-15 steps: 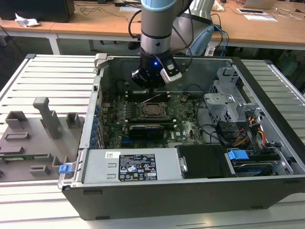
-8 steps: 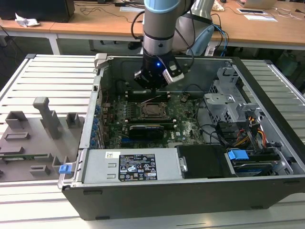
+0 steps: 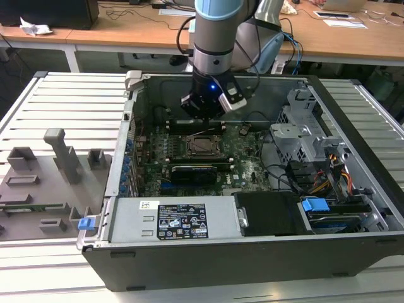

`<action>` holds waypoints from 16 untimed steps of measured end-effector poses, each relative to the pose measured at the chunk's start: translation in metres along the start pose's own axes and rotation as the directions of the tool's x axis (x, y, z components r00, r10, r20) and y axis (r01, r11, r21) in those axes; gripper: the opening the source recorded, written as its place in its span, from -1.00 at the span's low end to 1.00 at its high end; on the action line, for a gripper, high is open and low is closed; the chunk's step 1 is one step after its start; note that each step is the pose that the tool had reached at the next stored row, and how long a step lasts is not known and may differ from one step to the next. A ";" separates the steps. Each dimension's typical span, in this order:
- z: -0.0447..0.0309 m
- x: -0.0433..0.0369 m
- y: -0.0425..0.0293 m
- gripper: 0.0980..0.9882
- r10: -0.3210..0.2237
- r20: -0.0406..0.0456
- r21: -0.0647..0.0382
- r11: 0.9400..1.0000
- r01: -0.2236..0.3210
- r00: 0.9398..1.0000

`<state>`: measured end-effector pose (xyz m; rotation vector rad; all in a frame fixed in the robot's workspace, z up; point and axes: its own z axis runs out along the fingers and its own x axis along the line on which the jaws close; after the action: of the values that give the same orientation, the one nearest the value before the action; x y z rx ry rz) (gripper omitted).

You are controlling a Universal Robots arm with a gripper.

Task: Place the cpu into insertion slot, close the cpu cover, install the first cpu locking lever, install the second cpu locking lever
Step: 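Install the first cpu locking lever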

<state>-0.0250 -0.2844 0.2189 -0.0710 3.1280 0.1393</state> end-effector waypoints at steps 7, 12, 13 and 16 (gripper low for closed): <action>0.0060 -0.0054 -0.0008 -0.98 0.002 0.000 0.000 1.000 -0.002 1.000; 0.0110 -0.0064 -0.0013 -0.98 0.003 0.000 0.000 1.000 -0.003 1.000; 0.0120 -0.0067 -0.0014 -0.98 0.004 0.000 0.000 1.000 -0.004 1.000; 0.0143 -0.0075 -0.0016 -0.98 0.004 0.000 0.000 1.000 -0.004 1.000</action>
<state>-0.0173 -0.2844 0.2046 -0.0646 3.1280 0.1391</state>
